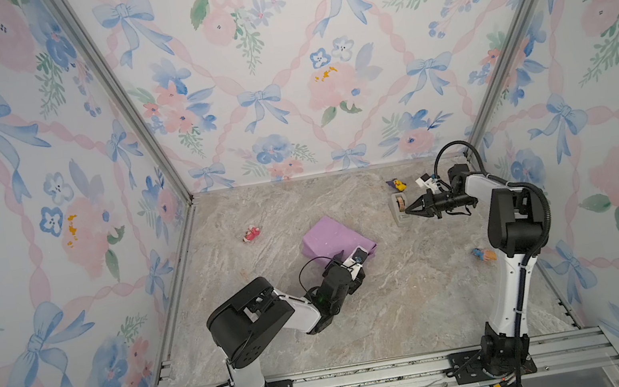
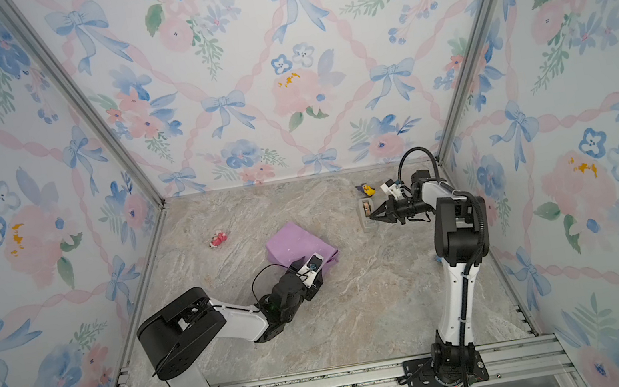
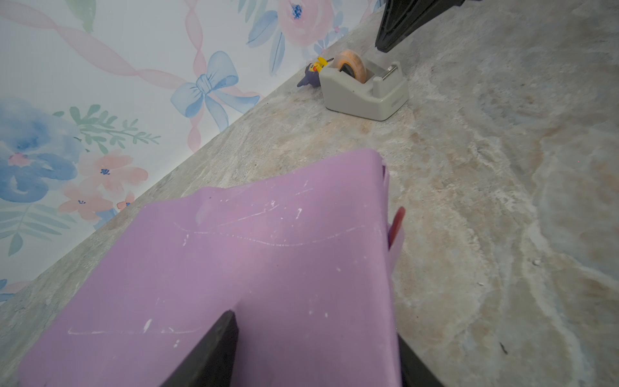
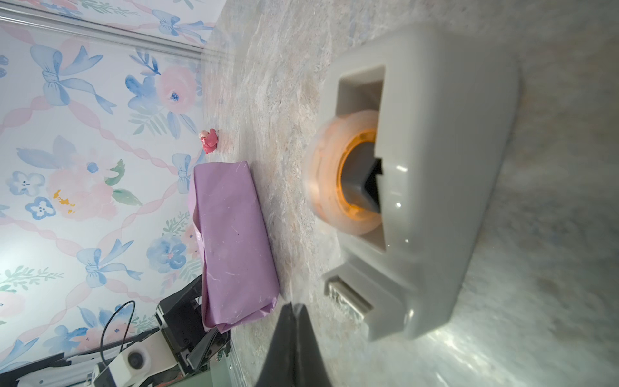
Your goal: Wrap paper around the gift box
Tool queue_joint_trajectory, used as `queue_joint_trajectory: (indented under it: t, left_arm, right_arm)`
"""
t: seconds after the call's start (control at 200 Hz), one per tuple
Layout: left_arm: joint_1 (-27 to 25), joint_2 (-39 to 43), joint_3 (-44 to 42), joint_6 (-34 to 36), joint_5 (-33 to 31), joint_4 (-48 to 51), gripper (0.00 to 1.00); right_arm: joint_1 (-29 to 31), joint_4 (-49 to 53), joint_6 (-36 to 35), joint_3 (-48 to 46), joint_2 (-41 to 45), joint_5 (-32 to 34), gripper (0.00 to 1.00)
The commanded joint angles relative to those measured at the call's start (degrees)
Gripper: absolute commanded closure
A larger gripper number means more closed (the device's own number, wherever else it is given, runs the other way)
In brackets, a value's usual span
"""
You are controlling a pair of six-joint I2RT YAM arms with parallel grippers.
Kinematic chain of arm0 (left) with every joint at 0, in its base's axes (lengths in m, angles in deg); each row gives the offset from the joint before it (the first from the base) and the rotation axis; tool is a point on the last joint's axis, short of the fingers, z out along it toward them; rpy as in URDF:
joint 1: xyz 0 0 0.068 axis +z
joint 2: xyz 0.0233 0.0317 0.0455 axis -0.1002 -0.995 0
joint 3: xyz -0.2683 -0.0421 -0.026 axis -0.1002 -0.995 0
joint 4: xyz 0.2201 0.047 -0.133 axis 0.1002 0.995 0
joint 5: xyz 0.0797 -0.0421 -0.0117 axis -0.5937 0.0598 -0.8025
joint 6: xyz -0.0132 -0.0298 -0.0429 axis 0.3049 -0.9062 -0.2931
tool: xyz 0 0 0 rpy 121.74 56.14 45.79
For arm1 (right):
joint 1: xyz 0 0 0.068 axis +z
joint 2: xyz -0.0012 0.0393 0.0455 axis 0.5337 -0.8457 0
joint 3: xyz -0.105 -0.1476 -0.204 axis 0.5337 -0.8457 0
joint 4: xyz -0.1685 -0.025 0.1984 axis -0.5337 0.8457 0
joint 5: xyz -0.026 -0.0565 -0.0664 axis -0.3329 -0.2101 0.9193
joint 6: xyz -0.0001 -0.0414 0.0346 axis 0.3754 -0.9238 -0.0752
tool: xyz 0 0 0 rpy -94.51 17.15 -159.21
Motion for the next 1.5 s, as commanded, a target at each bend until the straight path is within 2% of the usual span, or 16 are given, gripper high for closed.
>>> queue_joint_trajectory:
  t: [0.0, 0.35, 0.935, 1.29, 1.34, 1.495]
  left_arm:
    - [0.1, -3.8, -1.4, -2.2, 4.7, 11.1, 0.37]
    - [0.0, -3.8, -1.4, -2.3, 4.8, 11.1, 0.37]
    - [-0.2, -4.2, -1.4, -2.5, 4.6, 11.1, 0.37]
    - [-0.2, -4.0, -1.4, -2.5, 4.5, 11.1, 0.37]
    - [-0.3, -4.0, -1.4, -2.5, 4.5, 11.1, 0.37]
    - [-0.3, -4.1, -1.5, -2.6, 4.5, 11.1, 0.37]
  right_arm:
    - [-0.6, -0.9, 1.6, -4.4, 4.3, -2.2, 1.00]
    - [-0.1, -7.7, 5.5, -14.8, 6.4, -0.1, 1.00]
    - [-0.8, -11.5, 14.1, -15.5, 3.6, 10.6, 1.00]
    - [-1.1, -9.7, 16.4, -15.9, 4.0, 15.4, 1.00]
    - [-1.1, -9.4, 16.5, -15.8, 4.0, 17.6, 1.00]
    - [-1.1, -9.2, 16.0, -16.3, 4.5, 17.4, 1.00]
